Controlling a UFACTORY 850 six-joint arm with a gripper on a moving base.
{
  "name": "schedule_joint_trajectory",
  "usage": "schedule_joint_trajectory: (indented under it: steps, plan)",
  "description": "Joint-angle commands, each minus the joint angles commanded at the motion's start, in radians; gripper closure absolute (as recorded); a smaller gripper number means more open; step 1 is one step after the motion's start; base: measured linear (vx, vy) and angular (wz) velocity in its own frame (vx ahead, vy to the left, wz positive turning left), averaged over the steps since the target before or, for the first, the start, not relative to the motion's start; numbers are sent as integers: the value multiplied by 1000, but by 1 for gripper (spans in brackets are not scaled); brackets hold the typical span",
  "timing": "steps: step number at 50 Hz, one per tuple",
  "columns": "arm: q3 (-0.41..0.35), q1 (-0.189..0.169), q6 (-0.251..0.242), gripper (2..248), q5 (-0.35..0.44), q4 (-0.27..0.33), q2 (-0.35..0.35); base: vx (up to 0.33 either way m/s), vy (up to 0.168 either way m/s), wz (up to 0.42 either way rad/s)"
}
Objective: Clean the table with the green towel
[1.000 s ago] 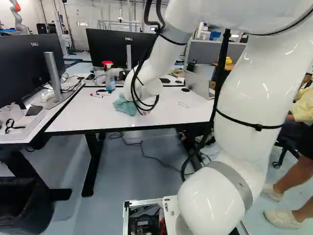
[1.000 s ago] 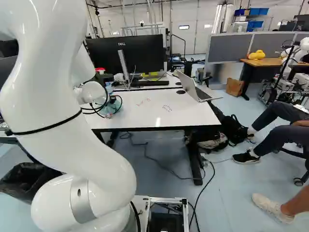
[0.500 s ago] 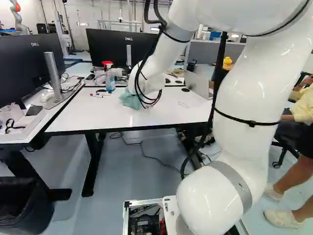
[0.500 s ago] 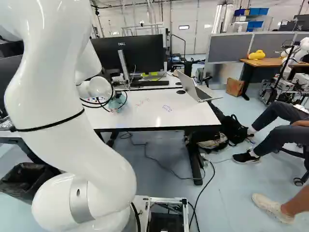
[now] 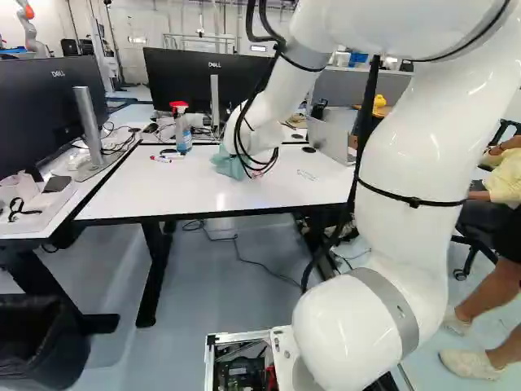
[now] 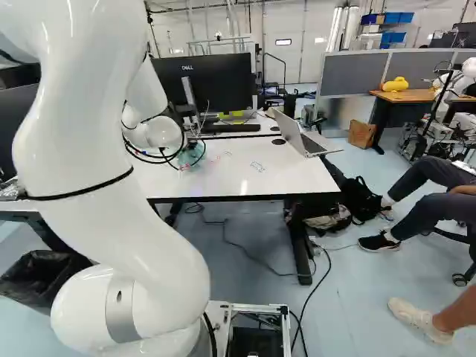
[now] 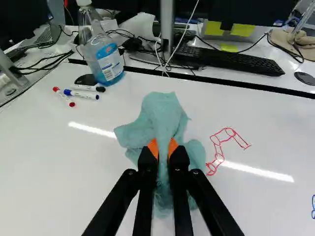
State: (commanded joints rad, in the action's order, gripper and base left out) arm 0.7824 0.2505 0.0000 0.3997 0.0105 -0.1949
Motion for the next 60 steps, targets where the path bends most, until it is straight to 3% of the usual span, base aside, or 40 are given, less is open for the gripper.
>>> schedule_joint_trajectory:
  steps: [29, 60]
  plan:
    - [51, -79, 0, 210, 10, -2, -57, 0, 0, 0]
    - [75, -102, 0, 210, 20, -2, -136, 0, 0, 0]
